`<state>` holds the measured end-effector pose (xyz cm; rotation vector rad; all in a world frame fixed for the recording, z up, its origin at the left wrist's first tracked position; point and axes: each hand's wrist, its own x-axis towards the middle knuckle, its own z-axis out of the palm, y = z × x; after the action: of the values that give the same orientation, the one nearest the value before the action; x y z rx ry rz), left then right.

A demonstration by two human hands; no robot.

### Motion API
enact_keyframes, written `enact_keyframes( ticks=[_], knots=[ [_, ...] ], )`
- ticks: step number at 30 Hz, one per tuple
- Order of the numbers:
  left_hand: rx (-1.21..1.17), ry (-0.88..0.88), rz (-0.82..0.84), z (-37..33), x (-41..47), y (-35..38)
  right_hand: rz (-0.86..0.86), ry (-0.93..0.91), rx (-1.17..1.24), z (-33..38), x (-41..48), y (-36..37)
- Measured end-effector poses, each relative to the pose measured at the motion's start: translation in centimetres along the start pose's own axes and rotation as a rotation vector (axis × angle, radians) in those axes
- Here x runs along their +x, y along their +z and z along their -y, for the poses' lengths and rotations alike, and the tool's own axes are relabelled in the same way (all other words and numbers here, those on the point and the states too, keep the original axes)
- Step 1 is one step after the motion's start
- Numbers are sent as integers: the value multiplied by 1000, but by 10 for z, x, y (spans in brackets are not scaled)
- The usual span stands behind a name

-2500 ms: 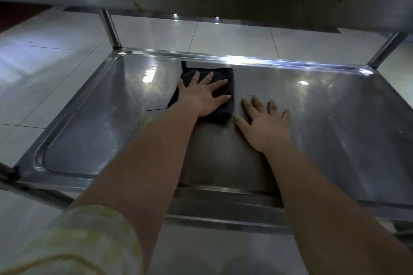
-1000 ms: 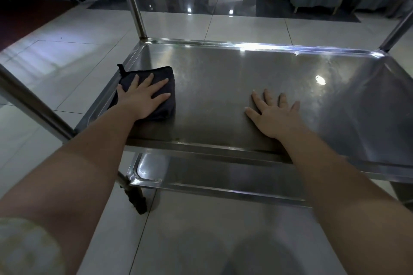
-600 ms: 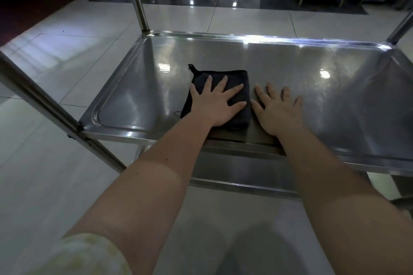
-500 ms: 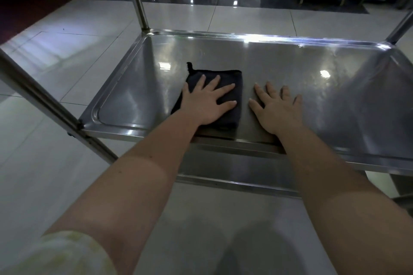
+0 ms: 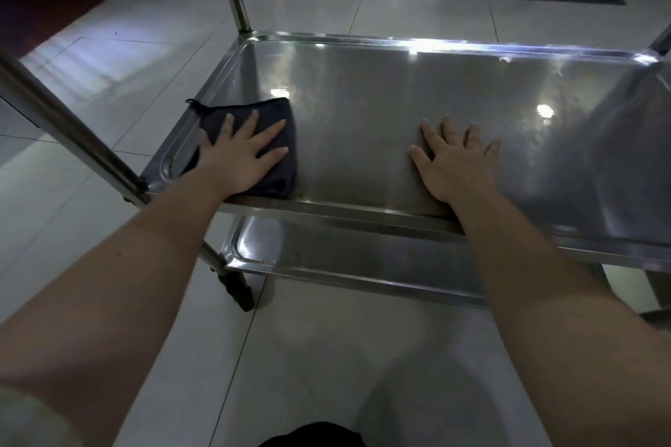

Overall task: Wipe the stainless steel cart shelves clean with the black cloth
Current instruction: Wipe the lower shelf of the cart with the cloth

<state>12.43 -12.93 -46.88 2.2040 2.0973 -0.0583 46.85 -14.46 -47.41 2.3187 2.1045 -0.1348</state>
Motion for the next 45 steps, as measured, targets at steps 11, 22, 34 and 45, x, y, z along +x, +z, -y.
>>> enact_keyframes(
  ticks=[11, 22, 34, 45],
  knots=[
    [-45, 217, -19, -145, -14, 11, 75, -83, 27, -55, -14, -9],
    [-23, 196, -8, -178, -21, 12, 68, 76, 13, -124, -48, -8],
    [-47, 363, 9, -287, -31, 17, 33, 55, 82, -134, -52, -9],
    [-9, -51, 67, -26, -20, -3, 22, 76, 93, -124, -56, -10]
  ],
)
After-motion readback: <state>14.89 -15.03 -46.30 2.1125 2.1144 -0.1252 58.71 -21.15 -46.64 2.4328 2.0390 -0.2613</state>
